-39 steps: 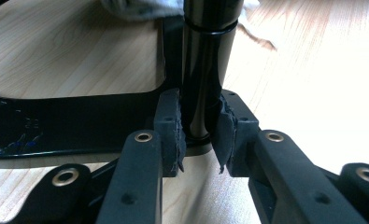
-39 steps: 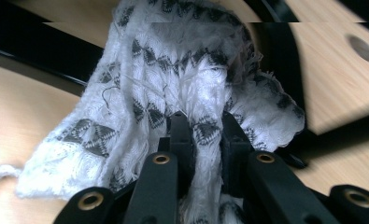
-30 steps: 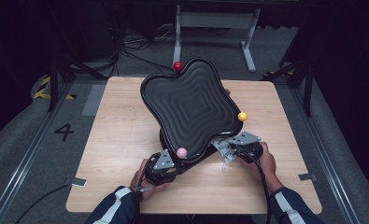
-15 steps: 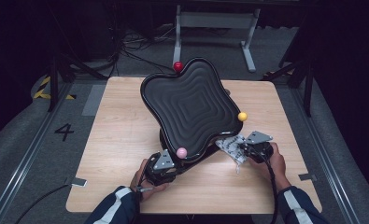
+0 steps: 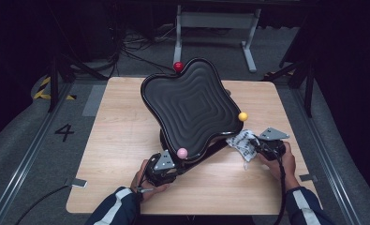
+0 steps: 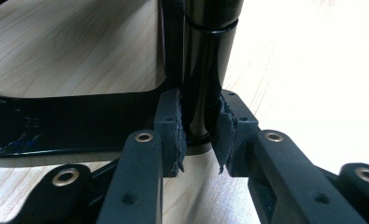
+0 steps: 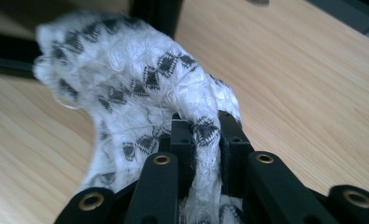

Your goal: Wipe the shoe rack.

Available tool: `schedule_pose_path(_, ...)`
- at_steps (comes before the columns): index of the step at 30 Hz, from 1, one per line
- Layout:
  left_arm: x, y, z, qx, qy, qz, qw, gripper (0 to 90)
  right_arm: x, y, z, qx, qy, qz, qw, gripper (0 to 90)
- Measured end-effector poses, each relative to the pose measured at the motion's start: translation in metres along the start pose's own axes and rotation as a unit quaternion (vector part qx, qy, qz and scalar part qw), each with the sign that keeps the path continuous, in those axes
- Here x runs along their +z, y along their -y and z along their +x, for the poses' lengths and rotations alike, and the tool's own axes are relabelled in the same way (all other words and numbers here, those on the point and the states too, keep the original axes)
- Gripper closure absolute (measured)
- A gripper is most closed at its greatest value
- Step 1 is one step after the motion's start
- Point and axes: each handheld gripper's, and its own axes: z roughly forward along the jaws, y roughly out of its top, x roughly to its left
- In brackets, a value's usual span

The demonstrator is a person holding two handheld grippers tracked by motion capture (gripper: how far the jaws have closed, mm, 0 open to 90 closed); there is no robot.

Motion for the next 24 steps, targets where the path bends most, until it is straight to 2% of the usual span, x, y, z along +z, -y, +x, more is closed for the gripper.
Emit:
schedule_pose_path(1, 0.0, 0.0, 0.0, 0.0, 0.001, 0.0, 1.0, 72.2, -0.003, -0.003, 0.002, 0.001, -0.003, -0.011, 0.9999, 79.7)
schedule_pose_path(4, 0.0, 0.0, 0.0, 0.0, -0.001, 0.001, 1.0, 72.1, -0.011, -0.013, 0.011, -0.019, 0.007, -0.034, 0.9992, 79.7)
schedule_pose_path(6, 0.0, 0.0, 0.0, 0.0, -0.004, 0.001, 1.0, 72.0, -0.015, -0.017, 0.015, -0.018, 0.006, -0.049, 0.9986, 79.8)
schedule_pose_path(10, 0.0, 0.0, 0.0, -0.006, -0.006, 0.0, 1.0, 72.0, -0.013, -0.019, 0.021, -0.025, -0.001, -0.056, 0.9981, 79.7)
schedule_pose_path(17, 0.001, 0.0, 0.0, -0.006, -0.006, -0.001, 1.0, 72.1, 0.001, -0.019, 0.032, -0.051, -0.009, -0.04, 0.9979, 79.6)
schedule_pose_path(24, 0.001, 0.0, 0.0, -0.007, -0.006, -0.001, 1.0, 72.1, 0.015, -0.023, 0.053, -0.081, -0.027, -0.015, 0.9963, 79.5)
